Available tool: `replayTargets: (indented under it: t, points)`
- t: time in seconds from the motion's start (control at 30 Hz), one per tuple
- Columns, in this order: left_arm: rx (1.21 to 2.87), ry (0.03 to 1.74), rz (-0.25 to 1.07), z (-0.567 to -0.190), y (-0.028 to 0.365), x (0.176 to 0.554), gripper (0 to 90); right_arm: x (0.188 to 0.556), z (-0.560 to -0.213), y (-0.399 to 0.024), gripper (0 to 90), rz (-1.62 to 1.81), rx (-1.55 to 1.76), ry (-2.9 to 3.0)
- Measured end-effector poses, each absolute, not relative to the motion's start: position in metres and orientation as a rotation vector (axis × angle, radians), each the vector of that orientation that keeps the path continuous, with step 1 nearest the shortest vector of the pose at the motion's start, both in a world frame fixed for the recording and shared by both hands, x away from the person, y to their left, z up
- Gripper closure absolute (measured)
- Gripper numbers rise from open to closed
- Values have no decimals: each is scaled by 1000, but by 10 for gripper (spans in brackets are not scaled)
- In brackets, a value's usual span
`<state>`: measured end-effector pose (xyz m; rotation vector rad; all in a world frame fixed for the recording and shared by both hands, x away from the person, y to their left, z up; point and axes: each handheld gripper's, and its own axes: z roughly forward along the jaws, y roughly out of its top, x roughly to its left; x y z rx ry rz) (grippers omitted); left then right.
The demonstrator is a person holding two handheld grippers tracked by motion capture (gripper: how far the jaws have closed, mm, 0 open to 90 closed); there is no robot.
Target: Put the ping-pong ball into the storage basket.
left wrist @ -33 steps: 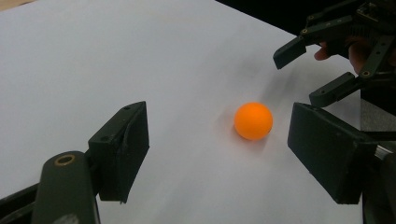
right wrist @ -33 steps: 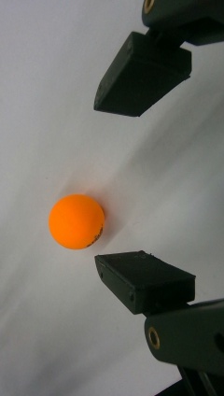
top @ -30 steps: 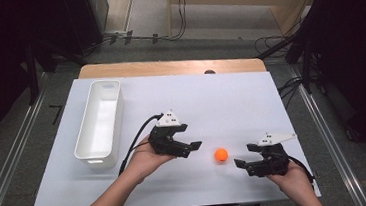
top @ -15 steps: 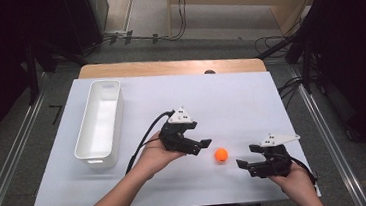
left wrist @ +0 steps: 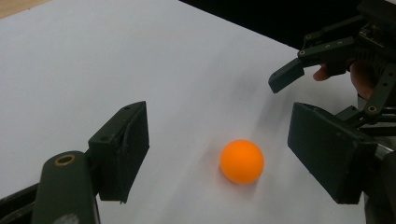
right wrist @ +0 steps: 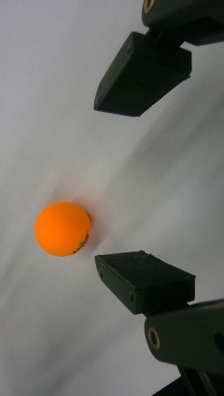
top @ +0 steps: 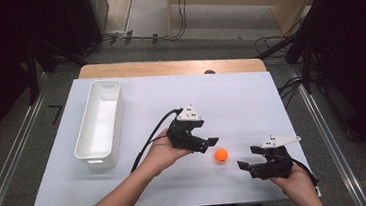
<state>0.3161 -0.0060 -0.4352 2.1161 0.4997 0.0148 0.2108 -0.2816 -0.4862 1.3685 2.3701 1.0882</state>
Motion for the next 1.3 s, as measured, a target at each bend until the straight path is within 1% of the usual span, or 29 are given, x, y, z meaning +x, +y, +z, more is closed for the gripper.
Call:
replayTargets:
  t: [0.5,0.77,1.3]
  points:
    - [2131,477,23,-436,-25,315,202,204,-487,-286,207,1078,1391,2352]
    - [2109,485,20,-439,-35,313,203,201,-486,-290,207,1086,1416,2332]
    - [2118,463,44,-445,-45,308,202,201,-485,-293,207,1090,1408,2321]
